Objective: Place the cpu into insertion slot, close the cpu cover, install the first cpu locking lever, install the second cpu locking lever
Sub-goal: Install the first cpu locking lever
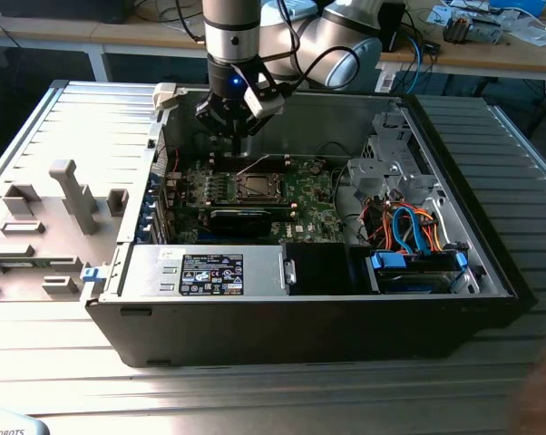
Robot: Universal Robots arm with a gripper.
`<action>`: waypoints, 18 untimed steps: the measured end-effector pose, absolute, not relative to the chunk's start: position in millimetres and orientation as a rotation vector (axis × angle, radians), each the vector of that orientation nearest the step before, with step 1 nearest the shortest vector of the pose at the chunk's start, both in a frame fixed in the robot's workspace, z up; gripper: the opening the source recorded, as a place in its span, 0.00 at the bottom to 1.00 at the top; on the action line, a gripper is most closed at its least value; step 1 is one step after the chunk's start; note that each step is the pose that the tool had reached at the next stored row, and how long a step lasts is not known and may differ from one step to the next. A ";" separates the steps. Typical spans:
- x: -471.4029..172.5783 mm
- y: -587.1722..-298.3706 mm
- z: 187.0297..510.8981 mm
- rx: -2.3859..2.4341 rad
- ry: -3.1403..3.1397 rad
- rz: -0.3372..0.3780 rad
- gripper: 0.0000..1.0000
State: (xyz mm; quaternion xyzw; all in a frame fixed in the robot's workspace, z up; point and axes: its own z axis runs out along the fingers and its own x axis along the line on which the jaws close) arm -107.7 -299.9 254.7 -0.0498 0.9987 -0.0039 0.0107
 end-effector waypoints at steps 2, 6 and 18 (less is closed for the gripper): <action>-107.6 -299.9 254.5 -0.154 3.116 -0.013 0.11; -107.7 -300.0 253.0 -0.147 3.117 -0.013 0.11; -106.7 -300.0 249.0 -0.142 3.117 -0.013 0.11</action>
